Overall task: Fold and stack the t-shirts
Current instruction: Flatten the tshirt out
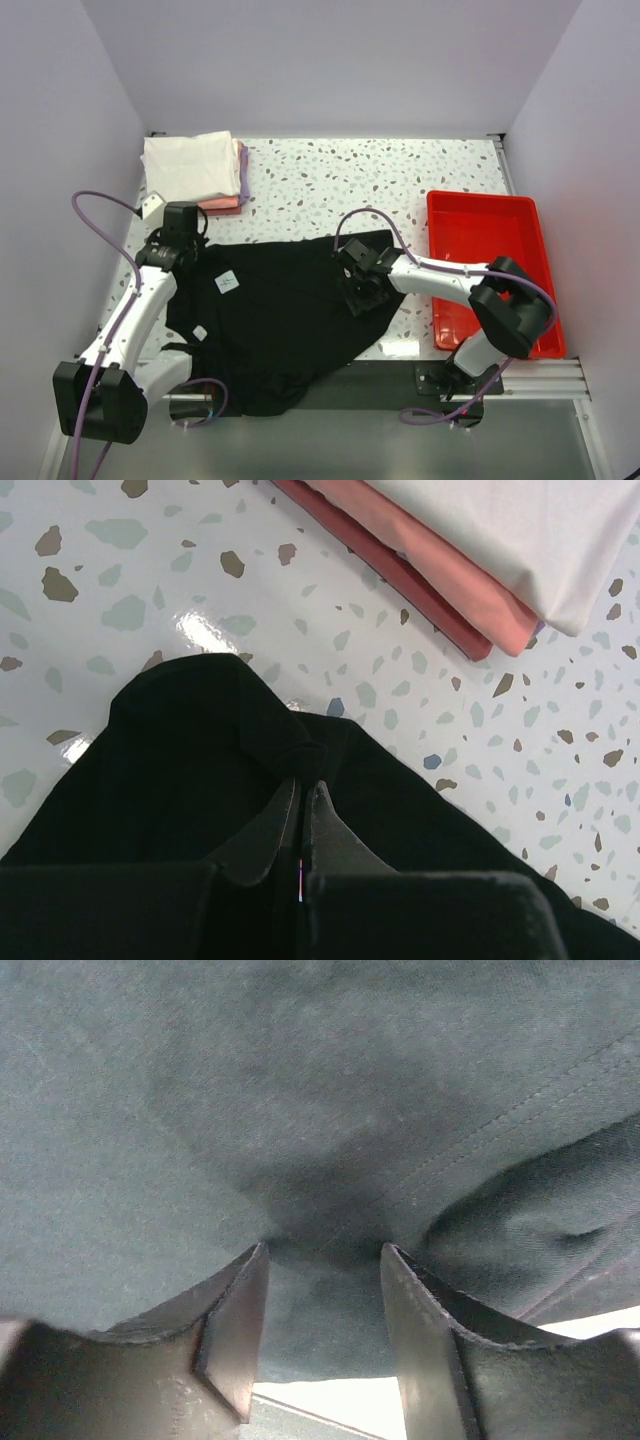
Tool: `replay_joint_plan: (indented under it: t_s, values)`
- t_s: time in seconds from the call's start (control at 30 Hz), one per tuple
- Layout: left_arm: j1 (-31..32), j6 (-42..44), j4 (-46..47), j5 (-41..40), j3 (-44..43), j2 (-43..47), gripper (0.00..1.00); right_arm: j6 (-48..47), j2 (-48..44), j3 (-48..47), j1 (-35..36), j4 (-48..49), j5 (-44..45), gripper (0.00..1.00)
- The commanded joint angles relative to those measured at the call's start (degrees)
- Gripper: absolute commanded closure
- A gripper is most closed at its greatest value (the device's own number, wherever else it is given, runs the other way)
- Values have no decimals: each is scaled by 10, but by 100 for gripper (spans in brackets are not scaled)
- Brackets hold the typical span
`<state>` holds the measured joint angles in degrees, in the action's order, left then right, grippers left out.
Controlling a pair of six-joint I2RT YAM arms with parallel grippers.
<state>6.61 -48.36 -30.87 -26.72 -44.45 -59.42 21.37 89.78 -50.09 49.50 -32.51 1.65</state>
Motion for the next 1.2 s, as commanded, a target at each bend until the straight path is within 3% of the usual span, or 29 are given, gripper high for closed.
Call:
replay_joint_plan:
  t_s: [0.0, 0.53, 0.83, 1.0, 1.17]
  values:
    - [-3, -10, 8, -1, 8, 13, 100, 21, 0, -6, 4, 22, 41, 51]
    - [-3, -9, 5, -12, 3, 22, 100, 31, -36, -35, 3, -15, 93, 98]
    - [-2, -6, -14, -34, -57, 27, 100, 2, -94, -152, -20, -96, 206, 100]
    - [-2, 1, -49, -68, -157, 35, 100, -26, -157, -230, -83, -121, 232, 100]
    - [-2, 42, -29, -58, -279, 68, 100, -70, -215, -354, -99, -149, 273, 100]
